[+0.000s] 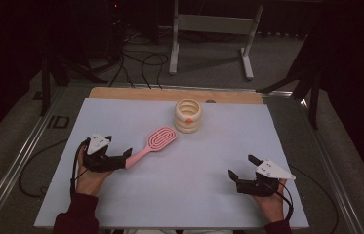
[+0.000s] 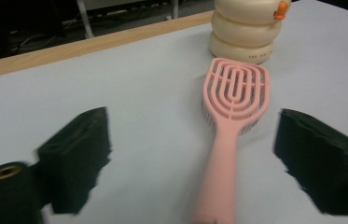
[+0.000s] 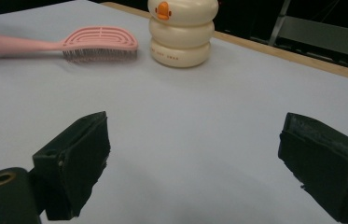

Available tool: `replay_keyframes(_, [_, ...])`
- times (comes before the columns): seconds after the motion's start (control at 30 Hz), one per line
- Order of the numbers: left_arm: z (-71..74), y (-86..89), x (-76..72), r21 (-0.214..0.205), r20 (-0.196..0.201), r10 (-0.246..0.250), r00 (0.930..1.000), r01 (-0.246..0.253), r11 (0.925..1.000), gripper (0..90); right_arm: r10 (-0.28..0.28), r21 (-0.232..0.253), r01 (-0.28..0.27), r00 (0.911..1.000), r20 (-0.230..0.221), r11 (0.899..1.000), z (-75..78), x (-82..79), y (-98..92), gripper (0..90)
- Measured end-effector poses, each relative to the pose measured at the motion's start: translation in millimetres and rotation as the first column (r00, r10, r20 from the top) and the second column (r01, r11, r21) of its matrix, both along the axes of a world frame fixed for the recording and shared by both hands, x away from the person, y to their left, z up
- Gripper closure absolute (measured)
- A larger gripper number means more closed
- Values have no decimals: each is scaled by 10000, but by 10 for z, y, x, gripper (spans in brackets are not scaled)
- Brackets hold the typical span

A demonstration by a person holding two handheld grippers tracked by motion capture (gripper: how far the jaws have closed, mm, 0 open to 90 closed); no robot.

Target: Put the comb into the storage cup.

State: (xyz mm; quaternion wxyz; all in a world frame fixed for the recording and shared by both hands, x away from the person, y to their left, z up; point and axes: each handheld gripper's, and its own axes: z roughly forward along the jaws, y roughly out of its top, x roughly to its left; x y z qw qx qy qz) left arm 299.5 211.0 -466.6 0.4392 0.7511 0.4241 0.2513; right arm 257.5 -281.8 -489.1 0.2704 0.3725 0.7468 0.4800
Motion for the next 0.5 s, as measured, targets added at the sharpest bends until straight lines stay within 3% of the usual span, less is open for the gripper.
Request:
replay_keyframes(0.1, [-17,52,-68,-14,11,-197,9998,197,9998,6,28,127,-28,10000,38,9999,7,11,-13,84])
replay_keyframes(0.17, [-23,89,-133,-189,260,-258,9993,263,9995,0,32,159,-33,10000,64,9999,8,10,-24,84])
replay_keyframes(0.33, [-21,164,-296,-127,766,-161,9969,171,9998,0,174,303,-177,9998,106,9994,15,11,-43,84])
replay_keyframes(0.5, [-31,264,-410,-81,916,-123,9957,131,9999,0,337,448,-347,9992,209,9984,17,16,-48,84])
